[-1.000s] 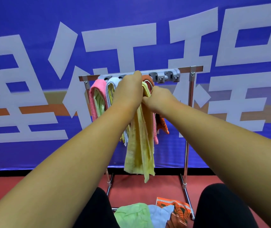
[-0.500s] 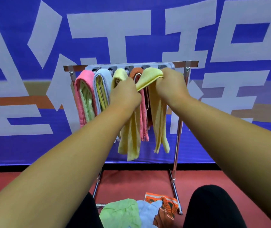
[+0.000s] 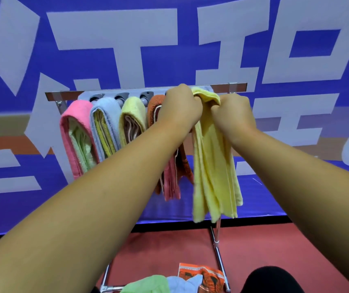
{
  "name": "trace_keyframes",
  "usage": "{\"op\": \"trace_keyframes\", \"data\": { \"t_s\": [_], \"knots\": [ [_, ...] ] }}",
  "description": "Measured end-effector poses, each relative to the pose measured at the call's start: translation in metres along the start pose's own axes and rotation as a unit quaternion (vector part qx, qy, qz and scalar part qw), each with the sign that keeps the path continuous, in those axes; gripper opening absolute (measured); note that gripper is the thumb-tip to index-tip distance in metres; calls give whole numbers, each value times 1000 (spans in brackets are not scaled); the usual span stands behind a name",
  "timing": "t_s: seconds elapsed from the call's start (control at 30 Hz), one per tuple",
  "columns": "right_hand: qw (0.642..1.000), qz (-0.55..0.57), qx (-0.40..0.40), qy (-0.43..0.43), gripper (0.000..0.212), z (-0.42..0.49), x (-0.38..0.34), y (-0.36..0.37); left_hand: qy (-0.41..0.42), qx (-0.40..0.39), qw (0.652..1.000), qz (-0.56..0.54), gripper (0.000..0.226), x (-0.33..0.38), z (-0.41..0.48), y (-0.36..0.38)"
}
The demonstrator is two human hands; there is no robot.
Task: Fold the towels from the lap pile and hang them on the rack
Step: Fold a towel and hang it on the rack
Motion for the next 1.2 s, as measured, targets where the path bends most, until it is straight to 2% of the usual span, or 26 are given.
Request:
{"op": "trace_keyframes", "data": {
  "t_s": [0.13, 0.2, 0.27, 0.43, 0.63, 0.77, 1.0, 1.07, 1.2],
  "knots": [
    [1000, -6, 20, -5, 27, 15, 4, 3, -27, -10, 999, -41, 9, -1, 15, 22],
    [999, -14, 24, -17, 25, 21, 3, 7, -36, 4, 998, -41, 21, -6, 19, 24],
    [998, -24, 35, -43, 22, 24, -3, 10, -36, 20, 999, -15, 30, -13, 22, 22],
    [987, -46, 50, -143, 29, 22, -31, 18, -39, 60, 997, 28, 32, -30, 33, 16],
    [975, -141, -2, -169, 29, 16, -28, 47, 14, 71, 988, 133, 30, -28, 31, 24],
    [981, -113, -11, -158, 30, 8, -23, 50, 55, 118, 980, 149, 31, -23, 27, 18],
    [982, -43, 29, -179, 24, 20, -45, 39, 58, 174, 972, 148, 32, -13, 36, -10],
    [982, -54, 34, -178, 25, 25, -45, 40, 63, 166, 970, 167, 32, -12, 38, -8],
    [971, -150, -1, -186, 28, 19, -33, 56, 97, 103, 960, 242, 38, -15, 35, 20]
  ]
}}
Point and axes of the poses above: each hand's wrist, its own z-axis towards the middle knuckle, its own y-axis out of the palm, x = y × z, the point moved 10 cm from there along z, towards the middle knuckle, and after that the axes turned 7 degrees about x, right-handed, at the moved point
